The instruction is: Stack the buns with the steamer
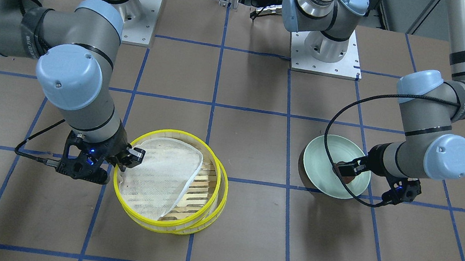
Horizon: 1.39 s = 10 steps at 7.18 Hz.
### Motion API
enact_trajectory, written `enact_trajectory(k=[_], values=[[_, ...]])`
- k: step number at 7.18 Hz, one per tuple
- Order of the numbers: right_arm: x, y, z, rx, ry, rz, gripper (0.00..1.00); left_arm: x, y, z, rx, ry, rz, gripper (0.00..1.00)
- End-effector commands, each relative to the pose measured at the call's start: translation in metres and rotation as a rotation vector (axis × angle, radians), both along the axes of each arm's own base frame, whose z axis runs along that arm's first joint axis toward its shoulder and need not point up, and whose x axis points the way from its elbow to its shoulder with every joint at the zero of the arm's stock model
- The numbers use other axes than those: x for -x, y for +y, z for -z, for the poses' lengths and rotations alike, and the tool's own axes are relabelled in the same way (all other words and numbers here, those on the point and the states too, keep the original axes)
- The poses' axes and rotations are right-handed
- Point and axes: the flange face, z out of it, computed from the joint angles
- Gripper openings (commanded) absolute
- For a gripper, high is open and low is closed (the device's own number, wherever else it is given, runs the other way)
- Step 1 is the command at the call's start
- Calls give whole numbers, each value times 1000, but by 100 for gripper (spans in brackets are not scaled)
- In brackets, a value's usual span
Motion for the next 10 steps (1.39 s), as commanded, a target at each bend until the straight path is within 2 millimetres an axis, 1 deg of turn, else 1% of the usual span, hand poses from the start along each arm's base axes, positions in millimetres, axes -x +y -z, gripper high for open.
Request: enact_trajectory(k=[1, 2, 3, 4, 5, 6, 7, 8, 9, 10], values=[[-3, -3, 21, -30, 0, 3, 0, -3, -7, 34, -6, -3, -31, 99], [-4, -3, 21, -35, -1, 4, 0, -4, -11, 43, 0, -5, -36, 99], [-4, -2, 24, -41, -1, 3, 0, -4, -13, 45, 2, 1, -32, 77], [-3, 0, 27, -47, -1, 1, 0, -4, -15, 44, 5, 1, -38, 14], [-3, 1, 28, -46, -1, -2, 0, -5, -16, 42, 9, 0, -39, 0], [-3, 1, 27, -44, -3, 1, 0, -5, -17, 36, 21, -5, -39, 0], [-3, 2, 24, -43, -3, 3, 0, -6, -20, 18, 59, -21, -39, 0], [-3, 2, 22, -40, -3, 3, 0, -11, -39, -16, 155, -46, -1, 0], [-3, 2, 23, -41, -3, 3, 0, -8, -50, -44, 205, -53, 33, 0], [-3, 2, 23, -38, -3, 1, 0, -9, -53, -71, 252, -70, 33, 0]])
